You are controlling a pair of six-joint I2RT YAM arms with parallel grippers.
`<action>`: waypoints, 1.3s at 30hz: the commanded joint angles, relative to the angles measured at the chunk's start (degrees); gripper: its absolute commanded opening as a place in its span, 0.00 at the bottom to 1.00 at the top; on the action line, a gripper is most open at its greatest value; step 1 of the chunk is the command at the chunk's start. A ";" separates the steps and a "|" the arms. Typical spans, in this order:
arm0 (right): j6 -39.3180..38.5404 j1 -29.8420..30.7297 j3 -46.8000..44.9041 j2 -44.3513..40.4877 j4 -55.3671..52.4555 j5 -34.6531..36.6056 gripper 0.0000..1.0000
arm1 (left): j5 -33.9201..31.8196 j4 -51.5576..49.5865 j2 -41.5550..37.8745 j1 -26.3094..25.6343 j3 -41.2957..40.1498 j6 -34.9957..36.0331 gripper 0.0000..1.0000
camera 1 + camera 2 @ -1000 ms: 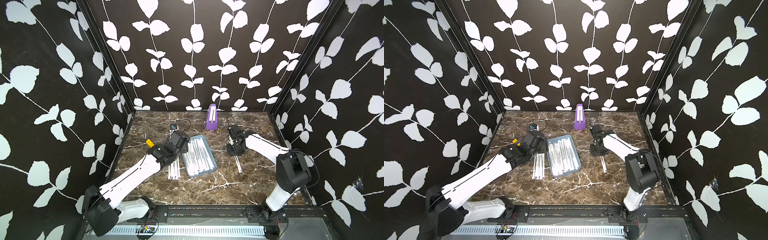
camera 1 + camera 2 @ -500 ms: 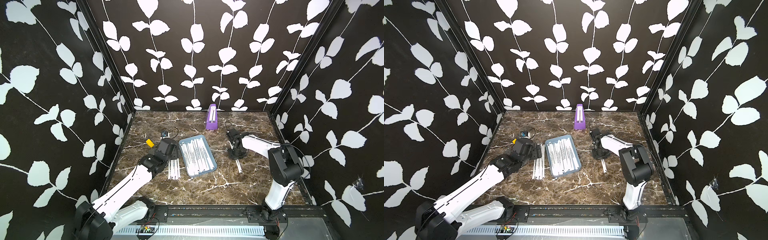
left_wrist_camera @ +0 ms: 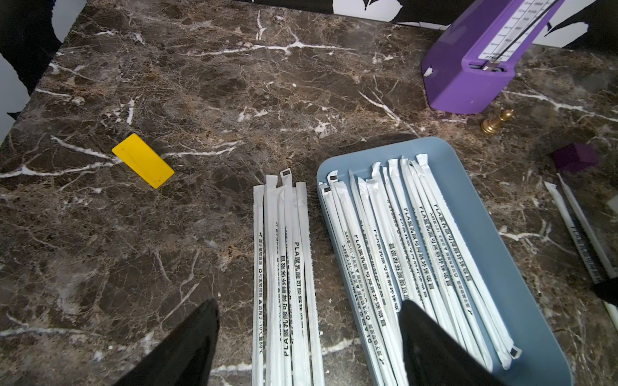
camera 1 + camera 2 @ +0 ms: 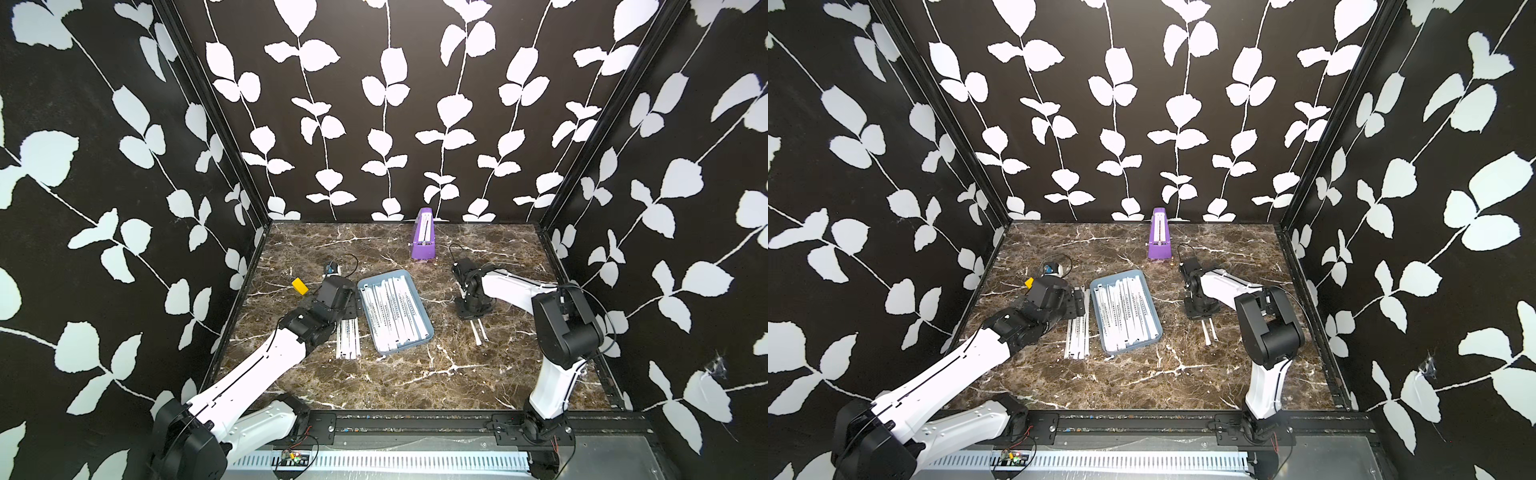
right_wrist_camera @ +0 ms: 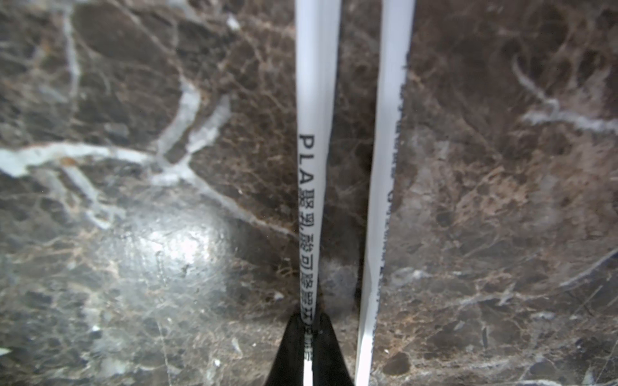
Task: Put the straws into the storage box
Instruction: Pick up the straw from the center of the board, then place the straw in the storage box.
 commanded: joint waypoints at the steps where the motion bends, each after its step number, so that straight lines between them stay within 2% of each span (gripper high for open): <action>1: 2.46 3.68 0.34 -3.36 -0.88 -2.10 0.07 | -1.62 -1.31 -0.55 0.05 -0.30 -0.02 0.86; 6: 6.50 8.47 5.05 -7.71 -3.62 -2.99 0.06 | -1.92 -4.71 -0.67 0.06 -0.65 -0.60 0.82; 10: 11.76 12.33 9.44 -9.10 -0.95 -7.94 0.05 | 1.90 -4.01 -0.60 -0.03 -3.53 -3.24 0.74; 15: 18.21 20.63 17.70 -3.38 3.08 -10.45 0.05 | 6.08 -3.30 1.35 -0.67 -6.34 -5.82 0.72; 20: 19.50 25.78 26.87 6.74 2.96 -10.25 0.05 | 5.61 -3.63 -1.27 -0.74 -7.96 -5.95 0.73; 26: 19.34 27.41 31.53 14.23 1.16 -9.37 0.04 | 4.82 -4.15 -3.37 -0.50 -8.33 -5.20 0.73; 39: 19.88 27.72 32.38 19.12 1.98 -12.48 0.06 | 7.02 -1.22 -1.52 -0.48 -9.00 -5.90 0.73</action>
